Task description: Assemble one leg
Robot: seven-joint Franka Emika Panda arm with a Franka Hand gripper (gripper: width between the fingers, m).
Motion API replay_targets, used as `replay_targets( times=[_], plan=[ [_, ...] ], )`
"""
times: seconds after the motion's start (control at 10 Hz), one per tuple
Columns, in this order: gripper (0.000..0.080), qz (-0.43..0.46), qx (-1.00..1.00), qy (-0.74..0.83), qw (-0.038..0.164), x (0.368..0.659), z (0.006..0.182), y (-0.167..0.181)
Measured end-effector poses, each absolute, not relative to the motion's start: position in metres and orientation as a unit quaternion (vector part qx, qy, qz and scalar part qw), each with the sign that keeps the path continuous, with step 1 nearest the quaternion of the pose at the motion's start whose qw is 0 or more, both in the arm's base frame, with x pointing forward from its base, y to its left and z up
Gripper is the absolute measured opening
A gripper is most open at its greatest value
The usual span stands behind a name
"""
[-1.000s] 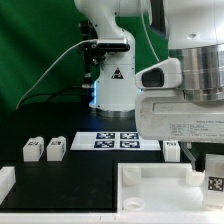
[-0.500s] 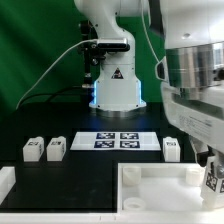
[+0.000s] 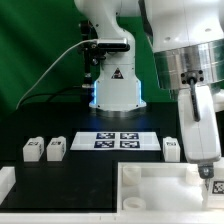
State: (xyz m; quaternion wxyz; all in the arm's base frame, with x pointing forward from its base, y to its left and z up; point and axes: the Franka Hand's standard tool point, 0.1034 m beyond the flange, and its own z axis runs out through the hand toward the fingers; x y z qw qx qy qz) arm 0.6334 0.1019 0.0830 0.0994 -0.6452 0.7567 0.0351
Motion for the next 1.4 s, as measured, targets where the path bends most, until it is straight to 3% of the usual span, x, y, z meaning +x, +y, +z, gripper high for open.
replay_targets(
  times=[0.1,0.2,0.3,0.4,0.8,1.0,1.3,1.4],
  plan=[
    [0.0536,0.031,-0.672,0.733,0.100,0.6342,0.0839,0.1032],
    [0.0536,0.026,-0.720,0.686,0.101,0.6356,0.0867,0.1057],
    [0.0614,0.028,-0.797,0.598,0.087,0.6354,0.0897,0.1080],
    [0.0643,0.022,-0.840,0.535,0.086,0.6401,0.0919,0.1088],
    [0.0649,0.006,-0.918,0.387,0.084,0.6385,0.0892,0.1069],
    [0.0649,0.004,-0.980,0.193,0.051,0.6425,0.0885,0.1074],
    [0.0649,0.001,-0.986,0.162,0.047,0.6440,0.0874,0.1076],
    [0.0509,0.001,-0.985,0.166,0.047,0.6439,0.0873,0.1076]
  ],
)
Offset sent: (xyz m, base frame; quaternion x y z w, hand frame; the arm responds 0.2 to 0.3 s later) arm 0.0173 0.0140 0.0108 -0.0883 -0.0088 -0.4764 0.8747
